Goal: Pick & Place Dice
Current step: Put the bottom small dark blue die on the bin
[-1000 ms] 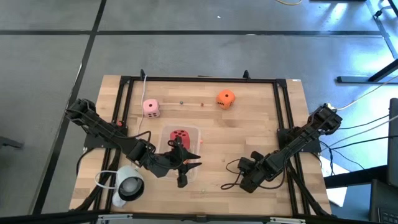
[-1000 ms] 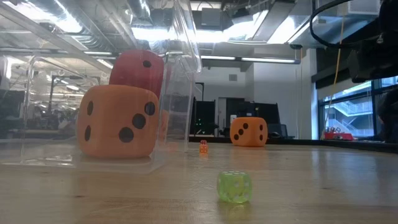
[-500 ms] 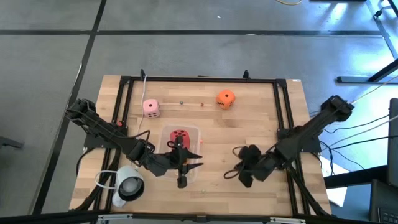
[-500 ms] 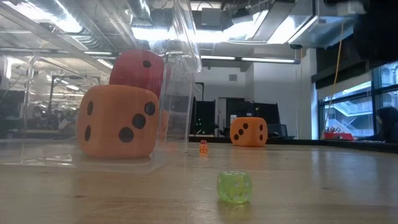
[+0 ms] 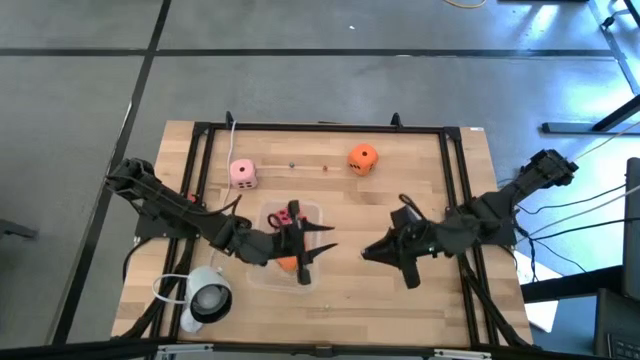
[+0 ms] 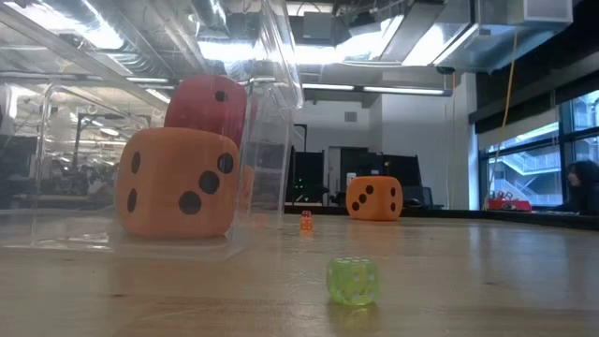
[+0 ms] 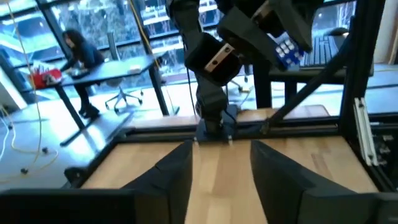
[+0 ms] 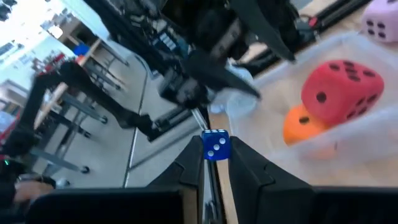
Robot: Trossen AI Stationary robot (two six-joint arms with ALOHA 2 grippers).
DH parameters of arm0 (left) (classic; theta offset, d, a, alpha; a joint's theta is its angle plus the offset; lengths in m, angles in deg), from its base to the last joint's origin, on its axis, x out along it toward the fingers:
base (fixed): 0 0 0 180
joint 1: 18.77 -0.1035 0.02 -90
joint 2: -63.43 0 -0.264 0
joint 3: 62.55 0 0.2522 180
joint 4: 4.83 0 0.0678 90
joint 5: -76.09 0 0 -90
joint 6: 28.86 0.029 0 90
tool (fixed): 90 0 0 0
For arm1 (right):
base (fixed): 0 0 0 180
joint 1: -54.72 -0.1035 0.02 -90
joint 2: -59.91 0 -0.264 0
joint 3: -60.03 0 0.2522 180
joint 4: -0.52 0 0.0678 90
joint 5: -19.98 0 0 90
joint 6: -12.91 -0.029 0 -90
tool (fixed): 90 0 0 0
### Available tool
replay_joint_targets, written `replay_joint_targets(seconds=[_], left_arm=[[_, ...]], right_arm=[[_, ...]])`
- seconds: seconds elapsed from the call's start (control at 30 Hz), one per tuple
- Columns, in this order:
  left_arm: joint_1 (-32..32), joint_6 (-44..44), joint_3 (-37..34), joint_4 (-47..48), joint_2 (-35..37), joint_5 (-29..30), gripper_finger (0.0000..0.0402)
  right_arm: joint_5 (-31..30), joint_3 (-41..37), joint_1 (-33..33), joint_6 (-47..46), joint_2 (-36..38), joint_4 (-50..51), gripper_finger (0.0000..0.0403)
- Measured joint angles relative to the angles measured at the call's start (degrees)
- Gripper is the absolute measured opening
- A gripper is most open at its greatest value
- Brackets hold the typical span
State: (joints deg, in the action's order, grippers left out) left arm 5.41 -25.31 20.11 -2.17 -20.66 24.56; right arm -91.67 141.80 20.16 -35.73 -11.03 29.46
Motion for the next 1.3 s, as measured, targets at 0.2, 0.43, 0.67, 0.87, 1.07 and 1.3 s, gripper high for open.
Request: replay_joint_targets(seconds=[0.2,0.43,0.67,0.87,1.07,1.3], left_arm=[[-0.7,5.0,0.0,-7.6,-0.1,-2.5,0.0219],[-1.2,9.6,0.6,-15.3,-0.7,-2.3,0.0252],[-2.1,11.2,1.7,-14.9,-0.8,-1.5,0.0249],[-2.2,12.6,2.0,-14.8,-0.8,-1.4,0.0249],[-2.7,13.2,2.0,-14.8,-0.8,-1.8,0.0248],[-4.2,12.1,2.0,-14.8,-0.8,-5.0,0.0248]], right_arm=[[0.0,3.3,1.9,-0.2,-0.2,-0.3,0.0046],[0.0,3.4,4.2,-0.2,-0.4,-3.1,0.0046],[3.2,3.4,7.5,0.5,-1.8,-7.0,0.0046],[3.8,3.4,9.0,0.2,-1.8,-7.2,0.0046],[5.7,3.4,10.0,0.0,-2.7,-8.2,0.0046],[7.8,3.4,11.2,0.0,-3.8,-9.9,0.0046]])
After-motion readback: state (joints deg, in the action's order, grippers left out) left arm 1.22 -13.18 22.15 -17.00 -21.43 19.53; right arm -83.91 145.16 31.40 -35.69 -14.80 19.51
